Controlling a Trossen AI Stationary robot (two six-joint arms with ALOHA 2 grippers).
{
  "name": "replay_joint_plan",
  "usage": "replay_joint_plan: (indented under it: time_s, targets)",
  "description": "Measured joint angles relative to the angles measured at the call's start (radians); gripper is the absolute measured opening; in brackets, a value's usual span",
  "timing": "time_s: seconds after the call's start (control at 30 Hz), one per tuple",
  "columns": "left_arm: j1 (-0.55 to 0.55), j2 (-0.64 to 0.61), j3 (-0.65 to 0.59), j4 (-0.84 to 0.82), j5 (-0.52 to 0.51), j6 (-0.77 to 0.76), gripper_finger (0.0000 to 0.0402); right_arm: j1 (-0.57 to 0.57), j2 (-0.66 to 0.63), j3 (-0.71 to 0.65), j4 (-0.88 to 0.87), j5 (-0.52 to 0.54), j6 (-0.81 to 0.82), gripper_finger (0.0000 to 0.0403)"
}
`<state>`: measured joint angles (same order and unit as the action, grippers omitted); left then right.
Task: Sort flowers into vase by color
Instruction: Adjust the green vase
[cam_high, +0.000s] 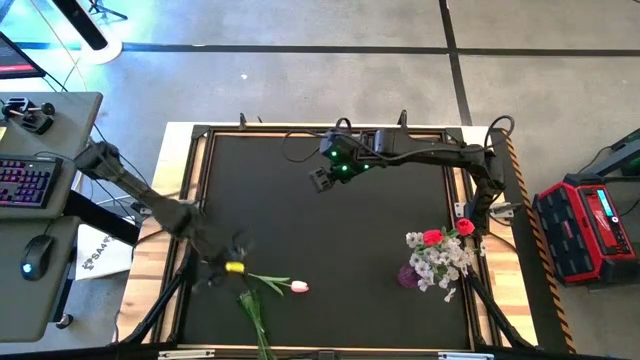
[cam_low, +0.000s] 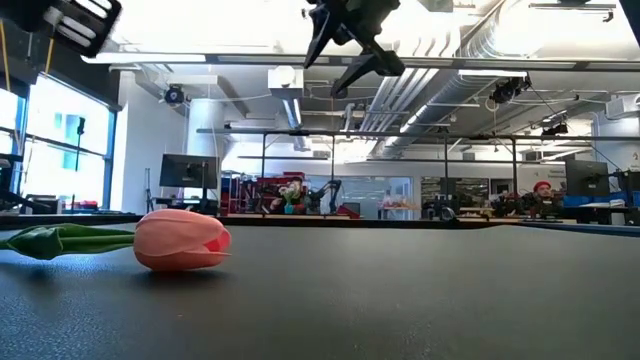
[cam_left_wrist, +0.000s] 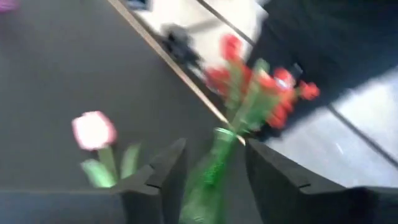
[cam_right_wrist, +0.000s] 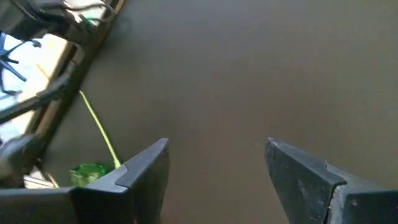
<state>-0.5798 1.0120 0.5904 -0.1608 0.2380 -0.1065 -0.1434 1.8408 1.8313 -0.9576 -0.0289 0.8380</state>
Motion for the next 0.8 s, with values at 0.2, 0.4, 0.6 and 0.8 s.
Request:
replay_joint_plan:
  time_s: [0.2, 0.4, 0.6, 0.8]
  targets:
    - [-0.098, 0.261, 0.097, -0.001, 0.018, 0.125, 0.0178, 0.021, 0.0, 0.0, -0.074, 0.027, 0.021, 0.0249]
    - [-0.104, 0.433, 0.178, 0.002, 0.008, 0.171, 0.0179, 0.057, 0.0, 0.0, -0.119, 0.035, 0.018, 0.0249]
    - [-0.13, 0.536, 0.261, 0.002, -0.05, 0.251, 0.0179, 0.085, 0.0, 0.0, -0.169, 0.035, -0.001, 0.0249]
    - [-0.156, 0.658, 0.321, 0.003, -0.087, 0.266, 0.0179, 0.105, 0.0, 0.0, -0.214, 0.038, -0.007, 0.0249]
